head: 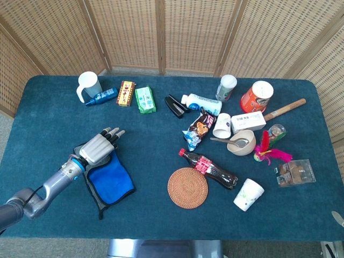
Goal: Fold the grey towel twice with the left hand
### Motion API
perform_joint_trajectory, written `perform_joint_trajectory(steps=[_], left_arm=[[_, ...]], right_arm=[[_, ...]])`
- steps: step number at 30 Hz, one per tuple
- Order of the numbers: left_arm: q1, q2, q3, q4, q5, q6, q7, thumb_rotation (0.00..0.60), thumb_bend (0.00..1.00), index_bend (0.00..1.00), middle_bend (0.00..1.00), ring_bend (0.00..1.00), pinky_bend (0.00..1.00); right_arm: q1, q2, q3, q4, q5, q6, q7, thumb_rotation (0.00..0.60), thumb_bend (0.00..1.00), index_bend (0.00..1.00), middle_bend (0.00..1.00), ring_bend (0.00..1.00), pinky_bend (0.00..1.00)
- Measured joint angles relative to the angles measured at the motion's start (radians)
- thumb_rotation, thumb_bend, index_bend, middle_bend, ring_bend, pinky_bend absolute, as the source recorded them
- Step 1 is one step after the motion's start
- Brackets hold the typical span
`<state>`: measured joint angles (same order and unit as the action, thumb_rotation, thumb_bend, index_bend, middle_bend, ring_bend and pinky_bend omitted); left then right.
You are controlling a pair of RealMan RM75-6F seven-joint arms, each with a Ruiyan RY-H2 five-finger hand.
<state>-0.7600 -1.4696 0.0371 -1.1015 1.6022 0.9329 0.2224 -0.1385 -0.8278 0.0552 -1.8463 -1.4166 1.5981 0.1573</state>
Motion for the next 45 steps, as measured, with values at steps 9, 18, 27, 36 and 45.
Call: perform_joint_trajectory(steps=[9, 18, 27, 36, 45], left_arm=[[0.012, 0.011, 0.013, -0.005, -0.002, 0.001, -0.004, 0.600, 0.52, 0.63, 0.00, 0.00, 0.19], [0.063, 0.071, 0.042, -0.027, 0.005, 0.056, -0.039, 0.600, 0.52, 0.63, 0.00, 0.00, 0.22], [0.107, 0.099, 0.053, 0.009, -0.007, 0.085, -0.084, 0.600, 0.52, 0.63, 0.00, 0.00, 0.22], [0.136, 0.090, 0.062, 0.080, -0.006, 0.097, -0.131, 0.600, 0.52, 0.60, 0.00, 0.00, 0.21], [0.157, 0.090, 0.075, 0.120, -0.001, 0.095, -0.162, 0.600, 0.52, 0.45, 0.00, 0.00, 0.18]], right_arm=[[-0.001, 0.001, -0.002, -0.001, -0.004, 0.002, 0.002, 0.600, 0.00, 0.00, 0.00, 0.00, 0.00], [0.002, 0.002, -0.001, 0.001, 0.002, -0.004, 0.007, 0.600, 0.00, 0.00, 0.00, 0.00, 0.00], [0.006, -0.005, -0.007, -0.007, -0.008, -0.009, -0.024, 0.600, 0.00, 0.00, 0.00, 0.00, 0.00], [0.009, -0.012, -0.010, -0.013, -0.008, -0.013, -0.051, 0.600, 0.00, 0.00, 0.00, 0.00, 0.00], [0.011, -0.014, -0.011, -0.016, -0.008, -0.014, -0.059, 0.600, 0.00, 0.00, 0.00, 0.00, 0.00]])
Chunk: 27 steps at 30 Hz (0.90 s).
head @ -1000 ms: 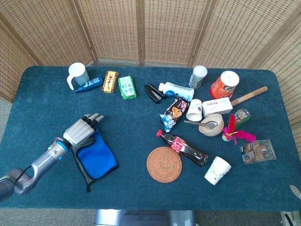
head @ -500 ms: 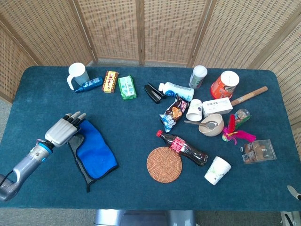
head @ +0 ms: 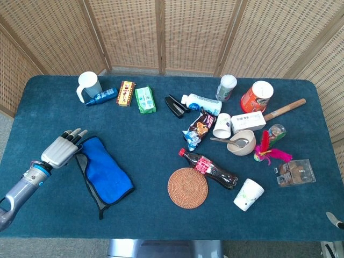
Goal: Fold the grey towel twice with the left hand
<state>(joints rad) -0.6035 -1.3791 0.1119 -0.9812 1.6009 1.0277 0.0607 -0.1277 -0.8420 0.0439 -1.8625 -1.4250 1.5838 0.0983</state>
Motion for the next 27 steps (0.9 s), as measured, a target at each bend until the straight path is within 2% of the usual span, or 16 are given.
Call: perform_joint_trajectory(steps=[6, 10, 16, 24, 25, 27], left_arm=[[0.012, 0.001, -0.009, 0.009, -0.031, -0.022, 0.020, 0.600, 0.52, 0.23, 0.00, 0.00, 0.16], [0.019, 0.004, -0.026, -0.001, -0.048, -0.022, 0.028, 0.600, 0.52, 0.18, 0.00, 0.00, 0.16], [0.019, 0.016, -0.028, -0.024, -0.041, -0.020, 0.019, 0.600, 0.52, 0.18, 0.00, 0.00, 0.16], [0.020, 0.028, -0.008, -0.059, 0.001, -0.001, 0.001, 0.600, 0.52, 0.44, 0.00, 0.00, 0.16], [0.020, 0.028, -0.009, -0.059, 0.001, 0.000, 0.002, 0.600, 0.52, 0.44, 0.00, 0.00, 0.16], [0.021, 0.029, -0.016, -0.059, -0.002, 0.005, 0.002, 0.600, 0.52, 0.38, 0.00, 0.00, 0.17]], right_arm=[[-0.002, 0.000, -0.004, -0.003, -0.010, 0.004, -0.002, 0.600, 0.00, 0.00, 0.00, 0.00, 0.00], [-0.003, 0.002, -0.004, -0.004, -0.011, 0.008, 0.003, 0.600, 0.00, 0.00, 0.00, 0.00, 0.00], [-0.003, 0.004, -0.005, -0.003, -0.013, 0.007, 0.006, 0.600, 0.00, 0.00, 0.00, 0.00, 0.00], [-0.004, 0.006, -0.006, -0.003, -0.014, 0.007, 0.011, 0.600, 0.00, 0.00, 0.00, 0.00, 0.00], [-0.004, 0.006, -0.006, -0.003, -0.014, 0.007, 0.011, 0.600, 0.00, 0.00, 0.00, 0.00, 0.00], [-0.004, 0.007, -0.006, -0.003, -0.015, 0.009, 0.012, 0.600, 0.00, 0.00, 0.00, 0.00, 0.00]])
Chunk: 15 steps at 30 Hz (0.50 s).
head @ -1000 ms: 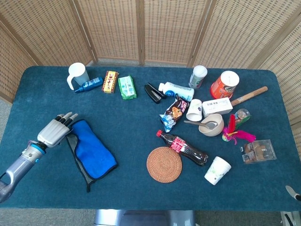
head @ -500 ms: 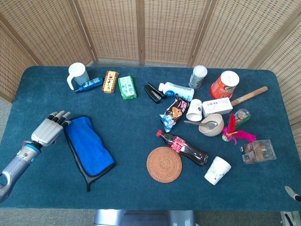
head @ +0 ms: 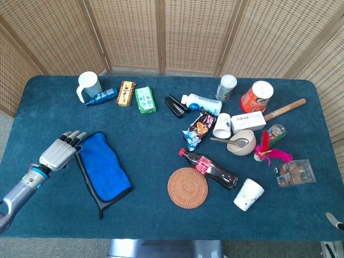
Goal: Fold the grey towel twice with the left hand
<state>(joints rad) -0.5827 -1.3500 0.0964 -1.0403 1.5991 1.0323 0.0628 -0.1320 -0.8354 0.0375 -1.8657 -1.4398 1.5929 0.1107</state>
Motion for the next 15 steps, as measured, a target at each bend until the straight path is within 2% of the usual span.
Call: perform_joint_trajectory(steps=[2, 10, 15], left_arm=[[0.001, 0.001, -0.003, -0.003, 0.001, 0.007, -0.009, 0.600, 0.52, 0.33, 0.00, 0.00, 0.17], [-0.004, 0.002, 0.004, -0.032, 0.071, 0.083, -0.072, 0.600, 0.52, 0.33, 0.00, 0.00, 0.17], [-0.013, 0.007, 0.025, -0.067, 0.137, 0.124, -0.094, 0.600, 0.52, 0.32, 0.00, 0.00, 0.18]], right_arm=[[-0.001, 0.000, 0.000, 0.000, 0.000, 0.002, 0.001, 0.600, 0.00, 0.00, 0.00, 0.00, 0.00], [0.000, 0.000, -0.001, -0.001, 0.000, 0.001, 0.001, 0.600, 0.00, 0.00, 0.00, 0.00, 0.00], [0.001, 0.001, 0.001, 0.000, 0.004, -0.001, 0.004, 0.600, 0.00, 0.00, 0.00, 0.00, 0.00]])
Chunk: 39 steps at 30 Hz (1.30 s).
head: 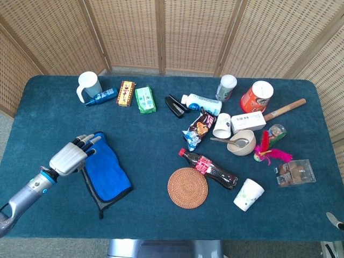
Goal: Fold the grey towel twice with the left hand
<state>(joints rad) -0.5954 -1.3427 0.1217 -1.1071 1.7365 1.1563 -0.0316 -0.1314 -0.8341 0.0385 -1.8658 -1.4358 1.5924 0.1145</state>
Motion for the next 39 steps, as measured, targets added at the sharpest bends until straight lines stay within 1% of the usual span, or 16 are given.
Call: perform_joint_trajectory(steps=[5, 11, 14, 17, 19, 22, 27, 33, 39], left_arm=[[-0.006, 0.009, 0.034, -0.043, 0.065, 0.034, -0.009, 0.600, 0.52, 0.32, 0.00, 0.00, 0.18], [-0.011, 0.018, 0.081, -0.075, 0.129, 0.042, -0.019, 0.600, 0.52, 0.32, 0.00, 0.00, 0.18], [-0.010, 0.019, 0.106, -0.079, 0.156, 0.051, -0.039, 0.600, 0.51, 0.32, 0.00, 0.00, 0.18], [-0.008, 0.017, 0.119, -0.074, 0.172, 0.063, -0.061, 0.600, 0.51, 0.31, 0.00, 0.00, 0.18], [-0.006, 0.015, 0.128, -0.068, 0.181, 0.070, -0.075, 0.600, 0.48, 0.31, 0.00, 0.00, 0.18], [-0.003, 0.011, 0.144, -0.055, 0.201, 0.080, -0.089, 0.600, 0.41, 0.31, 0.00, 0.00, 0.18], [0.006, -0.003, 0.160, -0.035, 0.232, 0.111, -0.095, 0.600, 0.37, 0.31, 0.00, 0.00, 0.18], [0.022, -0.027, 0.170, -0.011, 0.255, 0.148, -0.084, 0.600, 0.37, 0.31, 0.00, 0.00, 0.19], [0.027, -0.043, 0.172, 0.001, 0.266, 0.158, -0.075, 0.600, 0.37, 0.30, 0.00, 0.00, 0.19]], right_arm=[[-0.001, 0.001, 0.000, 0.000, 0.000, 0.002, 0.003, 0.600, 0.00, 0.00, 0.00, 0.00, 0.00], [-0.002, 0.003, 0.001, 0.000, 0.000, 0.005, 0.009, 0.600, 0.00, 0.00, 0.00, 0.00, 0.00], [-0.003, 0.003, 0.001, 0.000, -0.001, 0.007, 0.010, 0.600, 0.00, 0.00, 0.00, 0.00, 0.00], [-0.003, 0.003, 0.001, 0.001, -0.001, 0.006, 0.011, 0.600, 0.00, 0.00, 0.00, 0.00, 0.00], [-0.003, 0.003, 0.000, 0.001, -0.001, 0.005, 0.011, 0.600, 0.00, 0.00, 0.00, 0.00, 0.00], [-0.003, 0.003, 0.001, 0.001, -0.002, 0.006, 0.010, 0.600, 0.00, 0.00, 0.00, 0.00, 0.00], [-0.003, 0.003, 0.000, -0.001, -0.002, 0.007, 0.008, 0.600, 0.00, 0.00, 0.00, 0.00, 0.00], [-0.004, 0.002, -0.001, -0.002, -0.006, 0.009, 0.006, 0.600, 0.00, 0.00, 0.00, 0.00, 0.00], [-0.004, 0.003, -0.002, -0.002, -0.006, 0.009, 0.007, 0.600, 0.00, 0.00, 0.00, 0.00, 0.00]])
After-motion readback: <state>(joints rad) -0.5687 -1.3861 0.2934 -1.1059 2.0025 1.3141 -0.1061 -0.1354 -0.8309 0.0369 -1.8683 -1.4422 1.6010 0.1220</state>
